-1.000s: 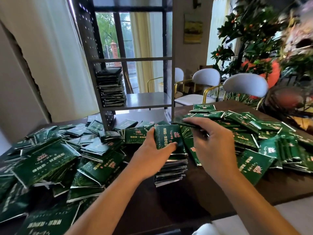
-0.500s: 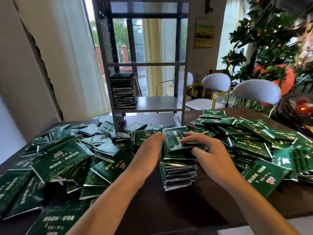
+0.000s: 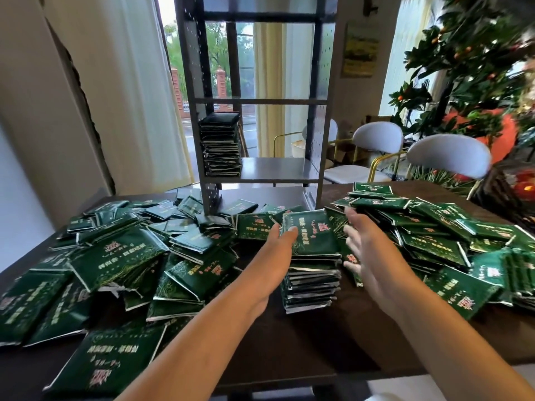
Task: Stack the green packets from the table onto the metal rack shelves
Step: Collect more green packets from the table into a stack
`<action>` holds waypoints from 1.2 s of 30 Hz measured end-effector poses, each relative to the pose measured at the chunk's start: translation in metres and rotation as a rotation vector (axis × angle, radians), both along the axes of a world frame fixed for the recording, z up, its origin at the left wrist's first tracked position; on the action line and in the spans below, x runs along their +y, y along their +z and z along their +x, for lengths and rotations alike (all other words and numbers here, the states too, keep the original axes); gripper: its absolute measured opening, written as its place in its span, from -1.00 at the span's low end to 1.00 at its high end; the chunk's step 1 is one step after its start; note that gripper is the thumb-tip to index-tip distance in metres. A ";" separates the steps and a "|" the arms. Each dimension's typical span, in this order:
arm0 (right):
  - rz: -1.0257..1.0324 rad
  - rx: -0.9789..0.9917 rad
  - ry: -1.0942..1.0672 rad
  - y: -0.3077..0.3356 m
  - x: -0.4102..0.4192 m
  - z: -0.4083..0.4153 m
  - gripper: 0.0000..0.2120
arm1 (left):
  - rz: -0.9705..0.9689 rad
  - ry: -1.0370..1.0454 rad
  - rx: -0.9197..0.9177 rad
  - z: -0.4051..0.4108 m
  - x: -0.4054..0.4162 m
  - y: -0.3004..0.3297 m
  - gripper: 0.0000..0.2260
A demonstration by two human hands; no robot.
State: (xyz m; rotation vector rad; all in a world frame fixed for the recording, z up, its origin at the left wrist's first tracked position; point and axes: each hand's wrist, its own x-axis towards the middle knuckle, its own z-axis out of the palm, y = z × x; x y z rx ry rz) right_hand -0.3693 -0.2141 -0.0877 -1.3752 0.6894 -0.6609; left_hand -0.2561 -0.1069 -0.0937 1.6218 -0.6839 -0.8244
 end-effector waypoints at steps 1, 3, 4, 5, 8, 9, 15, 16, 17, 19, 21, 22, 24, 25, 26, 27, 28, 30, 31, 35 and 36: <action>0.063 0.040 0.018 -0.003 -0.002 0.004 -0.43 | -0.001 -0.018 0.016 -0.002 -0.001 -0.001 -0.45; 0.173 0.132 0.081 -0.015 -0.009 0.015 -0.25 | -0.011 -0.028 0.041 -0.005 -0.004 -0.004 -0.46; 0.214 0.156 0.115 -0.019 -0.011 0.019 -0.21 | -0.012 -0.032 0.062 -0.006 -0.005 -0.006 -0.44; 0.253 0.159 0.130 -0.019 -0.009 0.021 -0.24 | -0.013 -0.037 0.109 -0.008 -0.005 -0.006 -0.41; 0.274 0.128 0.182 -0.017 -0.009 0.021 -0.63 | -0.031 0.022 0.286 -0.001 -0.003 -0.005 -0.48; 0.274 0.123 0.206 -0.015 -0.009 0.019 -0.67 | -0.020 0.043 0.322 0.000 0.001 0.000 -0.62; 0.277 0.190 0.250 -0.008 -0.016 0.013 -0.60 | 0.127 0.016 0.386 0.018 0.010 -0.004 -0.57; 0.280 0.211 0.253 -0.008 -0.016 0.013 -0.58 | 0.120 0.034 0.407 0.020 0.010 -0.004 -0.55; 0.284 0.230 0.257 -0.008 -0.016 0.014 -0.56 | 0.115 0.051 0.429 0.021 0.010 -0.004 -0.53; 0.284 0.249 0.261 -0.010 -0.014 0.016 -0.53 | 0.107 0.078 0.467 0.024 0.009 -0.006 -0.48; 0.295 0.235 0.254 -0.013 -0.011 0.017 -0.47 | 0.098 0.077 0.497 0.026 0.009 -0.009 -0.43; 0.300 0.225 0.245 -0.013 -0.009 0.018 -0.44 | 0.097 0.067 0.501 0.028 0.009 -0.012 -0.43; 0.315 0.200 0.257 -0.014 -0.006 0.019 -0.41 | 0.087 0.051 0.502 0.028 0.011 -0.014 -0.48; 0.317 0.197 0.265 -0.013 -0.004 0.019 -0.40 | 0.084 0.041 0.498 0.027 0.013 -0.013 -0.51; 0.313 0.198 0.265 -0.014 -0.004 0.021 -0.39 | 0.083 0.032 0.480 0.027 0.014 -0.014 -0.52; 0.308 0.198 0.271 -0.015 -0.002 0.022 -0.39 | 0.081 0.021 0.464 0.028 0.015 -0.014 -0.51; 0.299 0.203 0.274 -0.016 -0.002 0.023 -0.39 | 0.076 0.024 0.448 0.029 0.016 -0.016 -0.51; 0.288 0.204 0.273 -0.018 -0.001 0.024 -0.39 | 0.073 0.030 0.414 0.030 0.018 -0.019 -0.52; 0.285 0.200 0.275 -0.019 0.000 0.023 -0.39 | 0.078 0.028 0.397 0.031 0.019 -0.019 -0.53; 0.246 0.227 0.299 -0.025 0.005 0.031 -0.37 | 0.089 0.020 0.336 0.035 0.024 -0.015 -0.56; 0.224 0.231 0.291 -0.025 0.009 0.033 -0.36 | 0.069 0.032 0.319 0.037 0.029 -0.015 -0.57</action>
